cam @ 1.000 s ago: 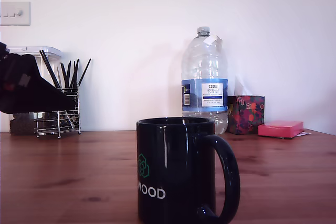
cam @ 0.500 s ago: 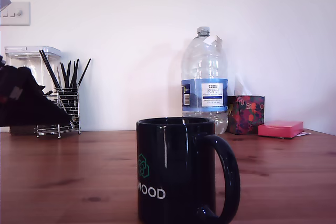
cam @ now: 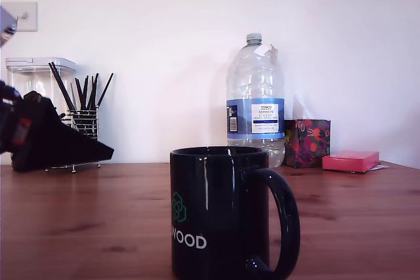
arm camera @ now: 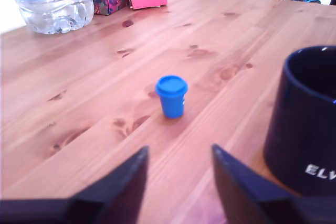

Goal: Pick up the coffee capsules from the table one by one and drop them inside the nearest coffee cup

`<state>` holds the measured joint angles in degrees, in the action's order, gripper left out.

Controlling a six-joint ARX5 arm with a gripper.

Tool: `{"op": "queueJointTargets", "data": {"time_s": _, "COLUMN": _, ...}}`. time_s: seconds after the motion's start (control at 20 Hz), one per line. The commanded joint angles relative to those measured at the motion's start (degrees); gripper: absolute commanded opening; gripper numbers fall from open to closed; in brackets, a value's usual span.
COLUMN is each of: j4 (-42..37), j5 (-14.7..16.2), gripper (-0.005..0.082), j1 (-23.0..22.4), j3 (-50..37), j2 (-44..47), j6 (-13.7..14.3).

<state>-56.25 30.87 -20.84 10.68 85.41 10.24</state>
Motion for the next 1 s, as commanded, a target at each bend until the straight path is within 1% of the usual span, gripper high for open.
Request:
{"op": "queueJointTargets", "data": {"time_s": 0.0, "j4": -4.22, "j5": 0.31, "gripper": 0.0549, "j1": 0.11, "j3": -0.7, "j2": 3.26, "j6": -0.35}}
{"op": "queueJointTargets", "data": {"time_s": 0.15, "j4": -9.57, "j5": 0.35, "gripper": 0.0549, "j1": 0.37, "j3": 0.39, "j2": 8.7, "j6": -0.2}}
{"op": "queueJointTargets", "data": {"time_s": 0.3, "j4": -9.66, "j5": -0.5, "gripper": 0.0549, "j1": 0.83, "j3": 2.99, "j2": 12.13, "j6": 2.03}}
{"op": "queueJointTargets", "data": {"time_s": 0.4, "j4": -9.62, "j5": -1.16, "gripper": 0.0549, "j1": 0.96, "j3": 3.87, "j2": 12.74, "j6": 1.68}}
{"op": "queueJointTargets", "data": {"time_s": 0.45, "j4": -9.29, "j5": -0.96, "gripper": 0.0549, "j1": 0.96, "j3": 3.91, "j2": 12.74, "j6": -0.96}}
{"op": "queueJointTargets", "data": {"time_s": 0.5, "j4": -9.18, "j5": -0.04, "gripper": 0.0549, "j1": 0.96, "j3": 3.91, "j2": 12.74, "j6": -3.06}}
{"op": "queueJointTargets", "data": {"time_s": 0.55, "j4": -9.57, "j5": 0.15, "gripper": 0.0549, "j1": 0.96, "j3": 3.98, "j2": 12.74, "j6": -2.67}}
{"op": "queueJointTargets", "data": {"time_s": 0.65, "j4": -9.57, "j5": 0.28, "gripper": 0.0549, "j1": 1.22, "j3": 4.83, "j2": 12.76, "j6": -0.98}}
{"op": "queueJointTargets", "data": {"time_s": 0.7, "j4": -9.22, "j5": 1.18, "gripper": 0.0549, "j1": 1.64, "j3": 5.16, "j2": 12.85, "j6": -0.68}}
{"op": "queueJointTargets", "data": {"time_s": 0.8, "j4": -7.45, "j5": 3.19, "gripper": 0.0549, "j1": 2.8, "j3": 5.86, "j2": 12.94, "j6": 0.96}}
{"op": "queueJointTargets", "data": {"time_s": 0.85, "j4": -6.58, "j5": 4.55, "gripper": 0.0549, "j1": 3.39, "j3": 6.43, "j2": 13.2, "j6": 1.62}}
{"op": "queueJointTargets", "data": {"time_s": 0.95, "j4": -6.14, "j5": 8.13, "gripper": 0.0549, "j1": 4.68, "j3": 7.91, "j2": 14.45, "j6": 1.77}}
